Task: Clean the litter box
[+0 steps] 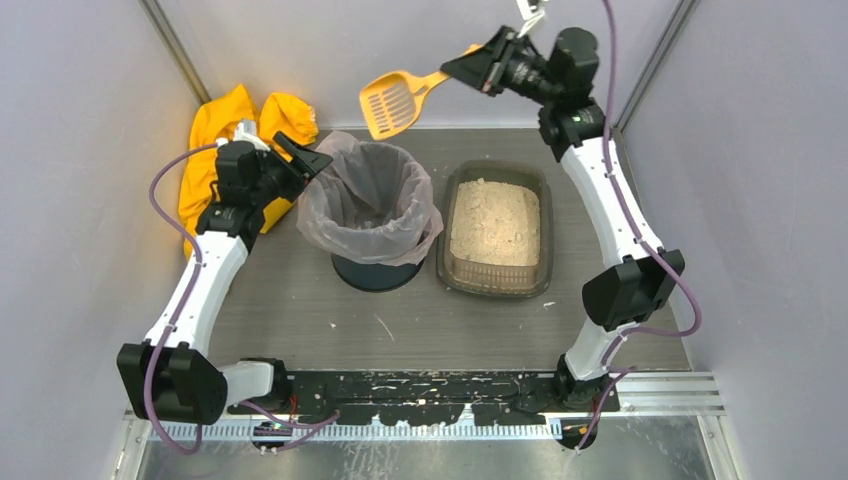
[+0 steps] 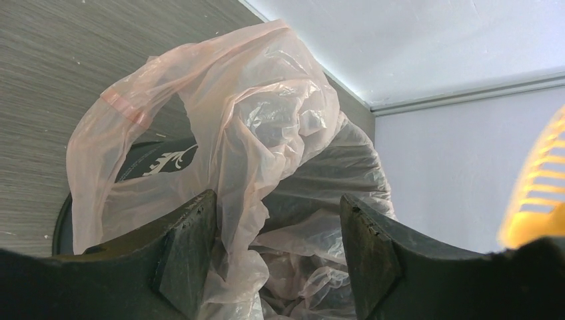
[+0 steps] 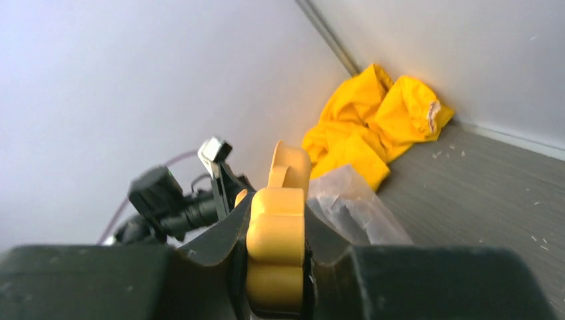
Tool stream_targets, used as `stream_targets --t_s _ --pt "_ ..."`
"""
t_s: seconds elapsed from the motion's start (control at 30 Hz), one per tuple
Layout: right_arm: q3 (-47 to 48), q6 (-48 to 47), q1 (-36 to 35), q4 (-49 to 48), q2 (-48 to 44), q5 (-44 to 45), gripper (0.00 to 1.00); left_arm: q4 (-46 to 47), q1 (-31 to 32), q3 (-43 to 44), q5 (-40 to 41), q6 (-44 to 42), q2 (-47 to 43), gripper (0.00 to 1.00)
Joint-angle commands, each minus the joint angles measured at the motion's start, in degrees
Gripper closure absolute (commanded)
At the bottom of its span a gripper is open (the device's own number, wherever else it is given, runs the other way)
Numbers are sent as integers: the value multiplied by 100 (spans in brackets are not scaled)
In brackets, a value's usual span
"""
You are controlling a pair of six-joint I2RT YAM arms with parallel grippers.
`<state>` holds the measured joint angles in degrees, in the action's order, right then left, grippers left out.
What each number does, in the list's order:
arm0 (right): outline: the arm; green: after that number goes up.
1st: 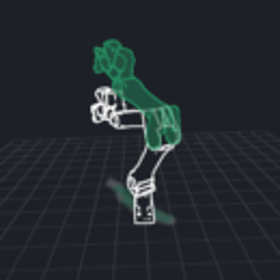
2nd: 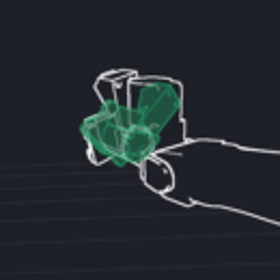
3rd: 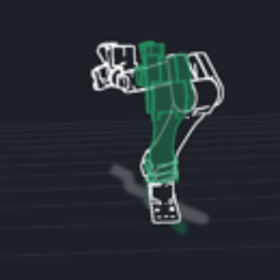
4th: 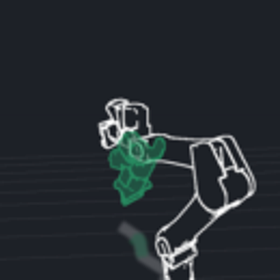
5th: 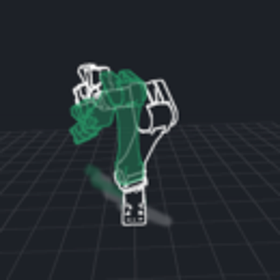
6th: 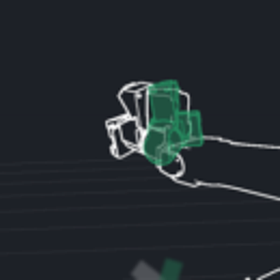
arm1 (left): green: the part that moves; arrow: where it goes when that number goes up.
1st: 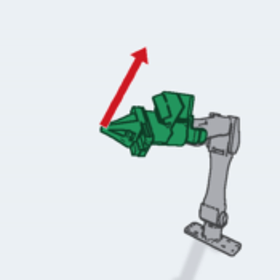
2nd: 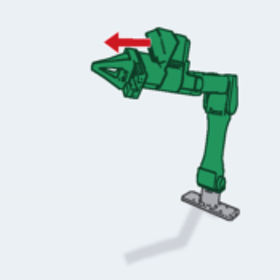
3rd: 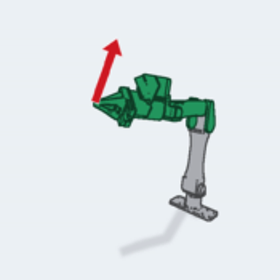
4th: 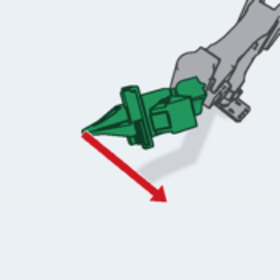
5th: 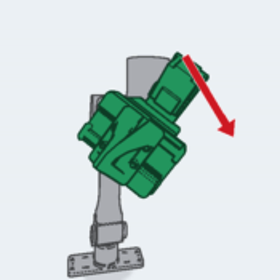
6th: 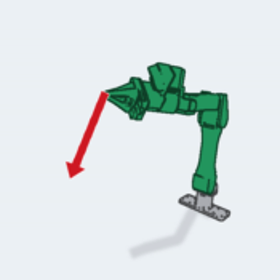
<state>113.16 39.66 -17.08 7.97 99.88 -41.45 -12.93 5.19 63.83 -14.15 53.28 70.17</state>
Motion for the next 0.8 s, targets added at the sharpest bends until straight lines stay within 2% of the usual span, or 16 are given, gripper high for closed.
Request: stream_targets --t_s 0.0,0.1,0.17,0.33,0.4,0.5,0.53,0.77 --pt "-407 1884 810 -2328 -421 -455 99 132 61 434 -106 -449 -233 33" --pt "-678 2356 1163 -2685 -508 -757 99 -317 70 1343 -376 -937 40 30" --pt "-805 2245 1185 -2503 -614 -929 99 -392 92 2108 -794 -1052 286 28" --pt "-1257 2396 1069 -2710 -894 -1309 99 179 233 3140 -2078 -672 929 23" --pt "-1409 2447 1038 -2785 -1021 -1401 99 588 271 3262 -2433 -465 1122 20" --pt "-1509 2421 1034 -2776 -1208 -1451 99 1005 389 3251 -2740 -141 1307 4" --pt "-1504 2421 1032 -2770 -1248 -1453 99 1006 466 3239 -2749 -116 1335 1" --pt "-1391 2544 1031 -2972 -1315 -1466 99 1691 789 2552 -2747 535 1199 2"
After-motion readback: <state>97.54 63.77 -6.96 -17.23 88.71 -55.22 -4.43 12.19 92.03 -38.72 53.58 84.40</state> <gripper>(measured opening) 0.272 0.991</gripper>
